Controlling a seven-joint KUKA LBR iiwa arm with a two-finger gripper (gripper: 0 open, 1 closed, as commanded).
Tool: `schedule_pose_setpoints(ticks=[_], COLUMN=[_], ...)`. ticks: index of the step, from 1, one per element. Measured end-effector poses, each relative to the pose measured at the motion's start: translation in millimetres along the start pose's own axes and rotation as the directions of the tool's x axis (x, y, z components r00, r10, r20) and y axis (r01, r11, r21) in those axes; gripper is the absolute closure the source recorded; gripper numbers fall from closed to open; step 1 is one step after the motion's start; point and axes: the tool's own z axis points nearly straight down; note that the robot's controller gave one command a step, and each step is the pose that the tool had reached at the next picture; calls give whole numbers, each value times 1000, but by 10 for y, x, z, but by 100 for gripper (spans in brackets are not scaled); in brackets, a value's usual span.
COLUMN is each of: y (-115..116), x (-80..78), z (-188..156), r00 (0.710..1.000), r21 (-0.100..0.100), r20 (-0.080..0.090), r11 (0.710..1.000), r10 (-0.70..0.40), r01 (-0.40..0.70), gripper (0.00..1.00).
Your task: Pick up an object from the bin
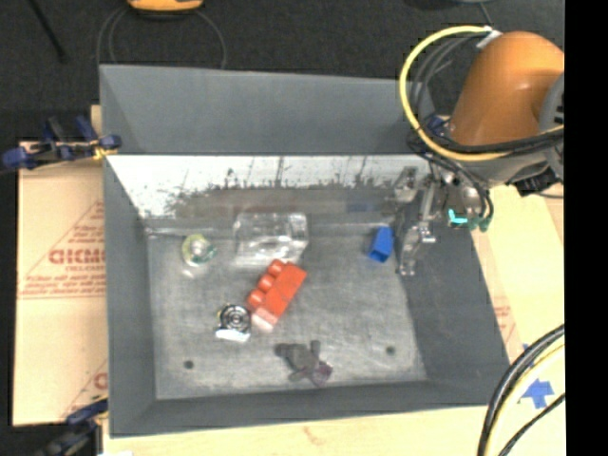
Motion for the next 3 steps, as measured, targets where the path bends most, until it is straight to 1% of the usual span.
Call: schedule_pose_setpoints(ticks=[1,2,3], y=[828,1151,1892], x=[-321,38,260], z=[1127,1517,1463], r00=[996,773,671], r21=[-3,14,1], r20=[1,13,-4], r11=[996,773,671], r10=[-90,-634,-741], r01=[90,634,741], gripper=[0,0,0])
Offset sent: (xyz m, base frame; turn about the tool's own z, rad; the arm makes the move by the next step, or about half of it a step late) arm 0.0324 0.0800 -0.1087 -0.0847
